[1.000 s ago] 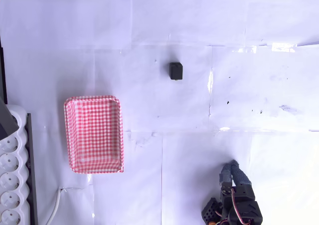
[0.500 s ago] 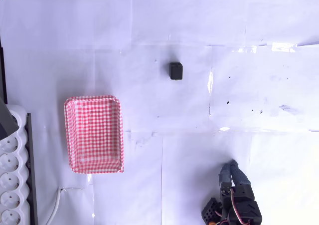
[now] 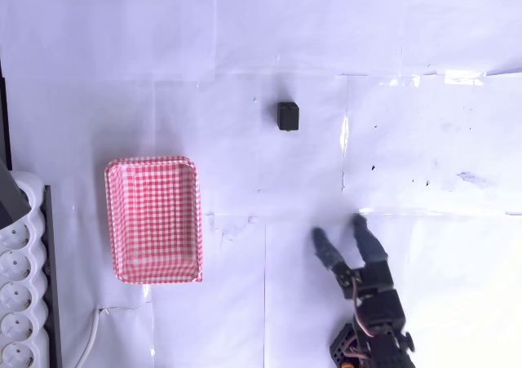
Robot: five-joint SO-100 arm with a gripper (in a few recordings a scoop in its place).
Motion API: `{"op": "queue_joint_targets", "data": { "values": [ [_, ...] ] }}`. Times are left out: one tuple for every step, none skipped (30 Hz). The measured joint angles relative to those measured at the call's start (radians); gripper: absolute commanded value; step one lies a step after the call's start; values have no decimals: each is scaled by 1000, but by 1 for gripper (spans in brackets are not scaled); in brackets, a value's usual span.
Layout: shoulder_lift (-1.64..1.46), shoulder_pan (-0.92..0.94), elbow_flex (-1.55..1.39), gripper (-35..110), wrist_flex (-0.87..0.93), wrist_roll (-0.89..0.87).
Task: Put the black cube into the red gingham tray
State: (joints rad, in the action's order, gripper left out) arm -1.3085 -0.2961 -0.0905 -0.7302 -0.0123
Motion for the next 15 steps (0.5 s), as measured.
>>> {"op": "queue_joint_targets", "data": {
  "values": [
    [-78, -8, -38, 36, -74, 5],
    [-149, -14, -81, 35, -135, 17],
    [-209, -17, -121, 35, -181, 29],
    [-273, -21, -163, 33, -225, 43],
    [-336, -29, -206, 32, -264, 49],
    [-402, -32, -253, 30, -288, 43],
    [-459, -32, -298, 30, -302, 35],
    [-508, -31, -337, 30, -311, 25],
    [-555, -37, -380, 30, -318, 14],
    [-598, -46, -417, 30, -327, 6],
    [-640, -48, -457, 31, -333, 2],
    [-673, -46, -492, 31, -337, 0],
    [-703, -43, -523, 31, -350, -2],
    [-738, -41, -555, 32, -370, 0],
    [-767, -41, -583, 34, -382, 6]
  ]
}}
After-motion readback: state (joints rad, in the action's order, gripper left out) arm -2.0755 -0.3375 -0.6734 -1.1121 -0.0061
